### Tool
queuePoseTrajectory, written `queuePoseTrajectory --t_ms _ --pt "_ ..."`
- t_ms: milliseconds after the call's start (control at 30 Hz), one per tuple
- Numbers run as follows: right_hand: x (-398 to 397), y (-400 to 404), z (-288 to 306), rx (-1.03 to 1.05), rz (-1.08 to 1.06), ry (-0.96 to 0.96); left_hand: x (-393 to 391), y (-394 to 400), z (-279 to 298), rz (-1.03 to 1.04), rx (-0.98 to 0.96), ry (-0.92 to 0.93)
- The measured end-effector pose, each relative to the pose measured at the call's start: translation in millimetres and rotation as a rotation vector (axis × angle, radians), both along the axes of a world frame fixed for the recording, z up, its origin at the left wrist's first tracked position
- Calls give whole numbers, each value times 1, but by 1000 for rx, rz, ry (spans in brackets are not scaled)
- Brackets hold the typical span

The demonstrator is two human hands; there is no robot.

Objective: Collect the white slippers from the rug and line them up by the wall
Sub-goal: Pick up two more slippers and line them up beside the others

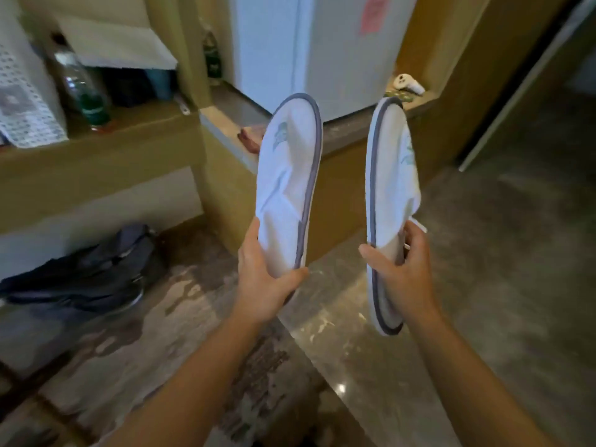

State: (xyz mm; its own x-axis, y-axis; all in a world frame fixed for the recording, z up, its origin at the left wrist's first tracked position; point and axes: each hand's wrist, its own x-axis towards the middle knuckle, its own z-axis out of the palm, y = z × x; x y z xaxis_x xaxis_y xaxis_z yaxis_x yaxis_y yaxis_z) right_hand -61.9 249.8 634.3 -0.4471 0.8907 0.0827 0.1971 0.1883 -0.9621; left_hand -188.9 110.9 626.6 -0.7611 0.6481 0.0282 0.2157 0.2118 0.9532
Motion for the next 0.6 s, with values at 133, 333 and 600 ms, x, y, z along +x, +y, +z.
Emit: queuePoseTrajectory --t_ms 133,333,600 --pt "62 14 -2 -6 -304 13 24 59 6 -264 19 33" --pt "144 40 -8 -40 -584 -4 79 141 2 -548 19 -22" --pt "217 162 -24 2 -745 -2 151 285 -13 -727 25 -26"
